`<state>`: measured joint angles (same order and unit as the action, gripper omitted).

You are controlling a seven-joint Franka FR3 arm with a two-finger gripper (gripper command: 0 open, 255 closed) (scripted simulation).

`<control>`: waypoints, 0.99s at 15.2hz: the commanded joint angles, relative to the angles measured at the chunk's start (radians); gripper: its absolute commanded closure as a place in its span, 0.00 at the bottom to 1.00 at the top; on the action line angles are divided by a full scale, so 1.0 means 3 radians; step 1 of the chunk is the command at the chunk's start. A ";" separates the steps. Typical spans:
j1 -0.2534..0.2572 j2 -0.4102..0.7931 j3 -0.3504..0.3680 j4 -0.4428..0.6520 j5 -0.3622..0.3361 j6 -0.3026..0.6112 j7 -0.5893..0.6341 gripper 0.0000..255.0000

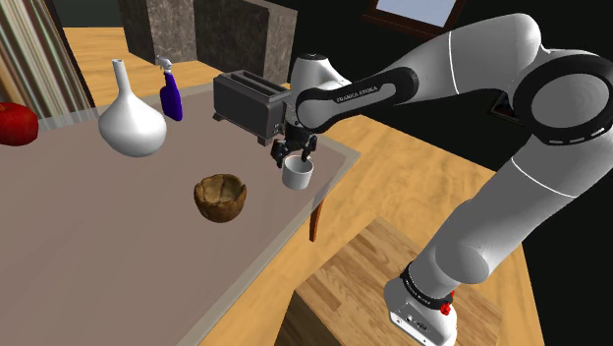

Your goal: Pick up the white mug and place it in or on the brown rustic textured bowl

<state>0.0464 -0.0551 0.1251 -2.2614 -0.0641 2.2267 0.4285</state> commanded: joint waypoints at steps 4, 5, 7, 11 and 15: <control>0.0008 0.0252 0.0013 0.0045 -0.0064 0.0212 0.0086 0.00; 0.0007 0.0279 0.0012 0.0029 -0.0071 0.0256 0.0091 0.00; 0.0005 0.0336 0.0009 -0.0002 -0.0088 0.0342 0.0102 0.00; 0.0004 0.0382 0.0006 -0.0024 -0.0102 0.0410 0.0112 0.00; 0.0004 0.0383 0.0006 -0.0024 -0.0102 0.0410 0.0112 0.00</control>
<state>0.0475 0.0595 0.1268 -2.2685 -0.0947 2.3494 0.4619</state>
